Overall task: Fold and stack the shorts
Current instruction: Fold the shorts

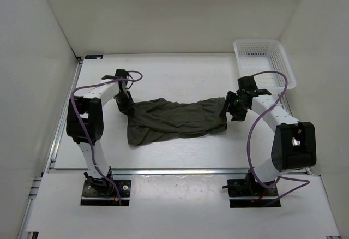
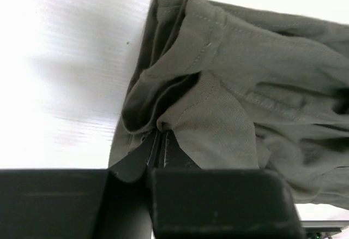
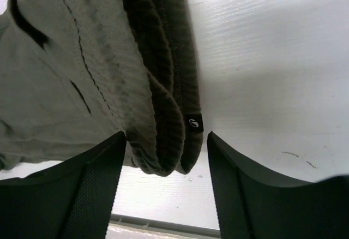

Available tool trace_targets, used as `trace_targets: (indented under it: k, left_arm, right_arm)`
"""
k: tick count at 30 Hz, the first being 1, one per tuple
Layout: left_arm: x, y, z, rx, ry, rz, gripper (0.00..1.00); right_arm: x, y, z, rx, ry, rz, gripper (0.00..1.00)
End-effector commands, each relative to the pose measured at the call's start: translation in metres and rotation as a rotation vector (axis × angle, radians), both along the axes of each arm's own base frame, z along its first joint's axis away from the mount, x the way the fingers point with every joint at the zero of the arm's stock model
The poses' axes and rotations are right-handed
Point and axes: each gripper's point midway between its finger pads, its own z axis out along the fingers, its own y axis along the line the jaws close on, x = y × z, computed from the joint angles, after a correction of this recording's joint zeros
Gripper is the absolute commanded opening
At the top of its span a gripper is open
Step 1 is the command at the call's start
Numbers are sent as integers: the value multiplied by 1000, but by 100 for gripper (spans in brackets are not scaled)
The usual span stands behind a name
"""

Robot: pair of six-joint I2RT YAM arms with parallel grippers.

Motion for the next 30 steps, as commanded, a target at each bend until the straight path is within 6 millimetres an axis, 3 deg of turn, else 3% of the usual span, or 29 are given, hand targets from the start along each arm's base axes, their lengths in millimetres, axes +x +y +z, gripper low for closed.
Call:
trace_targets:
  k: [1, 5, 8, 12, 13, 16, 21, 24, 27, 28, 29, 30]
  left_arm:
    - [16, -4, 15, 0, -71, -10, 10]
    - [17, -6, 22, 4, -93, -9, 10]
    - [12, -5, 36, 2, -105, -9, 10]
    - [1, -5, 76, -4, -175, -6, 10]
    - [-4, -5, 89, -11, -201, 6, 10]
    - [-36, -2, 95, -14, -190, 9, 10]
    - [-94, -3, 81, -63, -114, 61, 10]
    - [-128, -13, 71, -116, -73, 57, 10]
    - [-152, -18, 70, -160, -31, 49, 37]
    - [-161, -18, 73, -158, -22, 40, 42]
    - [-161, -17, 80, -151, -33, 42, 51]
    - [-160, -14, 86, -137, -49, 45, 53]
  right_arm:
    - [10, 13, 15, 37, -52, 58, 65]
    - [9, 18, 19, 45, -62, 81, 62]
    - [5, 20, 19, 45, -63, 91, 55]
    - [5, 22, 23, 52, -75, 103, 33]
    - [5, 22, 23, 52, -75, 103, 20]
    - [3, 20, 21, 42, -67, 99, 4]
    - [-1, 16, 17, 23, -61, 90, 4]
    - [-2, 14, 17, 15, -62, 86, 4]
    - [-2, 14, 17, 15, -62, 86, 4]
    - [-2, 12, 16, 7, -63, 82, 5]
    - [-2, 12, 16, 6, -63, 82, 5]
    - [-2, 12, 16, 6, -63, 82, 5]
